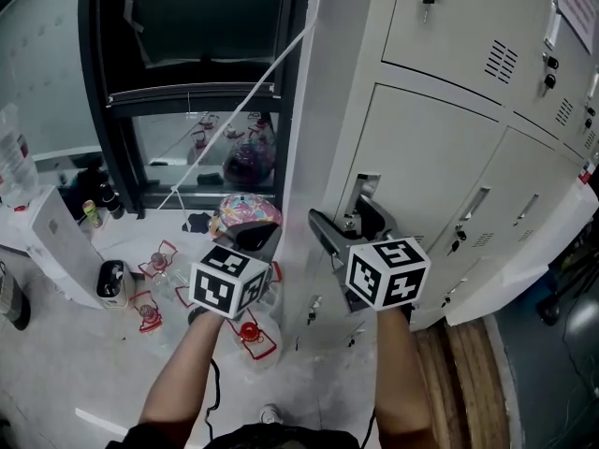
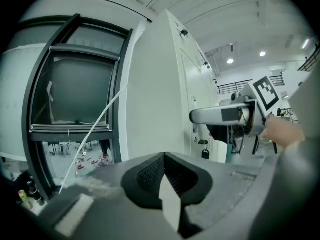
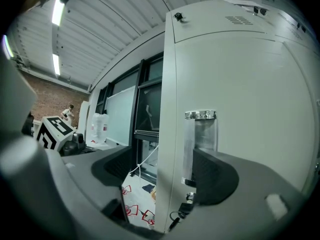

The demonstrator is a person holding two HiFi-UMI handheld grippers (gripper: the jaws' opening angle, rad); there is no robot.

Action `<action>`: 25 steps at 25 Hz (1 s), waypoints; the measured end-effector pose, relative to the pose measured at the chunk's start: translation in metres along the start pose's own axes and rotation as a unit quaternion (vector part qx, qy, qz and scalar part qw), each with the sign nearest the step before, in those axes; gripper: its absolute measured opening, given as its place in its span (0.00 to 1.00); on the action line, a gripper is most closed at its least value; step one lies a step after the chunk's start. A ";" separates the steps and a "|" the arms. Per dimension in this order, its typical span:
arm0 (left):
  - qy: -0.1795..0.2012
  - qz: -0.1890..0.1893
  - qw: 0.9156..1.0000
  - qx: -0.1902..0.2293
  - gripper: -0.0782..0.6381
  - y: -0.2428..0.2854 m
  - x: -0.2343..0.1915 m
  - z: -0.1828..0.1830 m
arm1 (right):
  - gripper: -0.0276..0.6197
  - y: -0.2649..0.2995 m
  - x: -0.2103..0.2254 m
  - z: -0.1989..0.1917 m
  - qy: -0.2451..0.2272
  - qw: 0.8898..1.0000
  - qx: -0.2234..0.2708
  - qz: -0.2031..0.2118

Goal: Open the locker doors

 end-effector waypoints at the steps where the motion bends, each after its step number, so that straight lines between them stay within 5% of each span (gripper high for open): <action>1: 0.000 -0.002 1.000 0.000 0.11 0.000 0.000 0.000 | 0.61 0.000 0.000 0.000 0.001 1.000 0.000 -0.001; 25: 0.001 0.027 1.000 -0.002 0.11 -0.019 0.041 0.014 | 0.51 -0.040 -0.006 -0.002 0.006 0.999 -0.017 0.035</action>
Point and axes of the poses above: the fingertips, and each gripper's own axes: y forward along the fingers, x to its right, z out of its top, the point moved 3 cm from there along -y, backward along the fingers, and after that the axes turned 10 degrees about y, right-handed, at the moved point
